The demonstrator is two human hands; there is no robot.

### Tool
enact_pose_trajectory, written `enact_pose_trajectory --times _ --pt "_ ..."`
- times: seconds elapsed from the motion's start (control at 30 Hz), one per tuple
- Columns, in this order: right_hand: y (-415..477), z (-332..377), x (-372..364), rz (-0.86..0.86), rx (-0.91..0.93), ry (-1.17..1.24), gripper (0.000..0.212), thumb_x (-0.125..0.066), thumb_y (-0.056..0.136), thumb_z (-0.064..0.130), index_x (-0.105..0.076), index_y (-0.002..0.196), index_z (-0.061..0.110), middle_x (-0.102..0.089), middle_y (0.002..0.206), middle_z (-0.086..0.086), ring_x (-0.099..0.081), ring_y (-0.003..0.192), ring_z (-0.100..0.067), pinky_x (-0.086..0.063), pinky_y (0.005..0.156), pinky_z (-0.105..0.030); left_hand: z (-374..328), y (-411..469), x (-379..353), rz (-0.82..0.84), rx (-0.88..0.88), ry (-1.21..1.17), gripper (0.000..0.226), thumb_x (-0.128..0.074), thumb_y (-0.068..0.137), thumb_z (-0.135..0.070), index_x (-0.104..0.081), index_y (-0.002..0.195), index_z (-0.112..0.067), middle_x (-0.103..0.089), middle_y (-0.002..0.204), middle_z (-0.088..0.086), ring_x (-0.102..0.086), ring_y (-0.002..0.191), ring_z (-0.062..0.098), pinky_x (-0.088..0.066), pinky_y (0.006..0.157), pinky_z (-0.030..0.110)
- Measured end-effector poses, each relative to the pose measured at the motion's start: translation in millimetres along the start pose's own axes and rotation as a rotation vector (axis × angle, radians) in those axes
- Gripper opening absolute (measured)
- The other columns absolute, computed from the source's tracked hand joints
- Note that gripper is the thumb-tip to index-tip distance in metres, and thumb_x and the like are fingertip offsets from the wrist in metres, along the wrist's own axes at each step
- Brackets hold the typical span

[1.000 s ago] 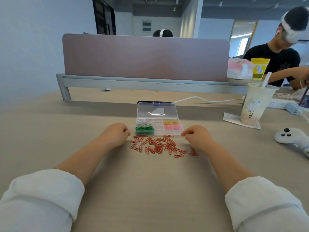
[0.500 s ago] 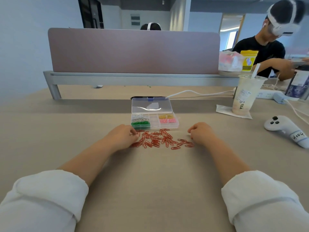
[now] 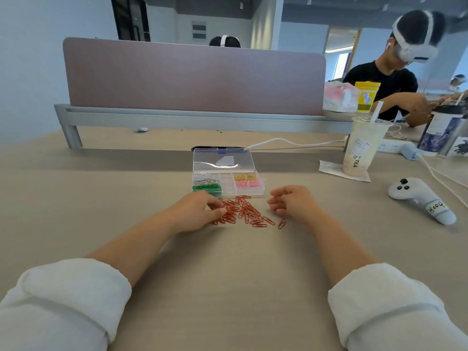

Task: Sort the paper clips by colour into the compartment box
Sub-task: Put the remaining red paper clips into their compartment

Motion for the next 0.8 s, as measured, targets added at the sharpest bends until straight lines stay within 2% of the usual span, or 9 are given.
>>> enact_pose_trajectory --times 0.1,0.17,0.33,0.43,0.53,0.6,0.67,0.73,0.8 --pt "-3 -2 8 0.002 0.047 0.221 0.031 -0.028 0.091 -0.010 -0.054 0.102 0.003 -0.062 0.081 -0.008 -0.061 0.070 -0.016 -0.052 0.055 -0.018 1 1 2 0.003 0.013 -0.050 0.043 -0.057 0.087 -0.040 -0.054 0.125 -0.019 -0.056 0.117 -0.003 -0.047 0.089 0.008 -0.034 0.079 0.019" --pt "-6 -3 10 0.012 0.018 0.212 0.029 -0.030 0.092 -0.007 -0.055 0.103 0.003 -0.063 0.083 -0.008 -0.061 0.069 -0.017 -0.052 0.056 -0.022 6 -2 7 0.060 0.076 -0.019 0.057 -0.067 0.077 -0.046 -0.051 0.125 -0.021 -0.052 0.112 -0.005 -0.048 0.092 0.010 -0.037 0.082 0.022" --pt "-3 -8 15 -0.161 0.000 -0.537 0.024 -0.045 0.088 0.004 -0.067 0.095 -0.002 -0.067 0.095 -0.019 -0.061 0.086 -0.031 -0.051 0.079 -0.034 12 -3 10 0.138 0.118 0.030 0.055 -0.076 0.069 -0.044 -0.055 0.114 -0.022 -0.054 0.095 -0.008 -0.052 0.088 0.010 -0.040 0.076 0.022" --pt "-7 -5 7 0.020 -0.049 -0.217 0.029 -0.032 0.090 -0.005 -0.059 0.080 0.003 -0.059 0.076 -0.016 -0.057 0.064 -0.023 -0.053 0.057 -0.025 8 2 2 0.086 0.054 -0.061 0.041 -0.075 0.073 -0.035 -0.061 0.109 -0.021 -0.055 0.085 -0.010 -0.049 0.073 0.004 -0.039 0.070 0.020" --pt "-13 0 7 0.065 -0.018 0.194 0.030 -0.026 0.092 -0.010 -0.053 0.092 0.003 -0.053 0.070 -0.011 -0.049 0.055 -0.016 -0.046 0.040 -0.016 1 5 -6 0.012 -0.033 -0.112 0.028 -0.074 0.075 -0.032 -0.063 0.100 -0.024 -0.055 0.081 -0.012 -0.049 0.070 0.002 -0.039 0.066 0.013" --pt "-7 -3 14 -0.052 -0.002 0.132 0.027 -0.031 0.091 -0.005 -0.054 0.084 0.008 -0.055 0.070 -0.008 -0.048 0.055 -0.015 -0.044 0.043 -0.018 -1 4 -7 -0.014 -0.061 -0.207 0.023 -0.075 0.074 -0.030 -0.060 0.093 -0.030 -0.056 0.080 -0.013 -0.051 0.070 0.003 -0.040 0.066 0.011" --pt "-3 -8 20 -0.127 0.007 -0.219 0.026 -0.040 0.090 0.002 -0.051 0.069 0.014 -0.056 0.073 -0.009 -0.050 0.059 -0.019 -0.042 0.051 -0.024 -1 3 -4 -0.032 -0.068 -0.242 0.027 -0.078 0.071 -0.032 -0.058 0.089 -0.034 -0.055 0.080 -0.012 -0.052 0.071 0.006 -0.042 0.067 0.014" --pt "-5 -7 18 -0.067 -0.017 -0.414 0.026 -0.042 0.092 0.006 -0.045 0.067 0.014 -0.053 0.074 -0.010 -0.050 0.062 -0.022 -0.042 0.050 -0.025 0 2 -3 -0.021 -0.054 -0.139 0.035 -0.079 0.067 -0.040 -0.057 0.093 -0.031 -0.052 0.081 -0.011 -0.050 0.071 0.004 -0.041 0.067 0.018" --pt "-10 -5 7 0.070 -0.058 -0.267 0.019 -0.037 0.096 0.007 -0.045 0.079 0.010 -0.051 0.068 -0.010 -0.051 0.055 -0.019 -0.045 0.041 -0.021 -2 2 -6 0.005 -0.037 -0.056 0.045 -0.078 0.064 -0.047 -0.056 0.096 -0.027 -0.052 0.083 -0.011 -0.049 0.074 0.004 -0.040 0.069 0.019"
Point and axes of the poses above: each hand's wrist, its own y-axis towards the middle knuckle, its own x-axis out of the back of the hand, z = x × y, the point moved 1 cm from there along y, towards the middle knuckle
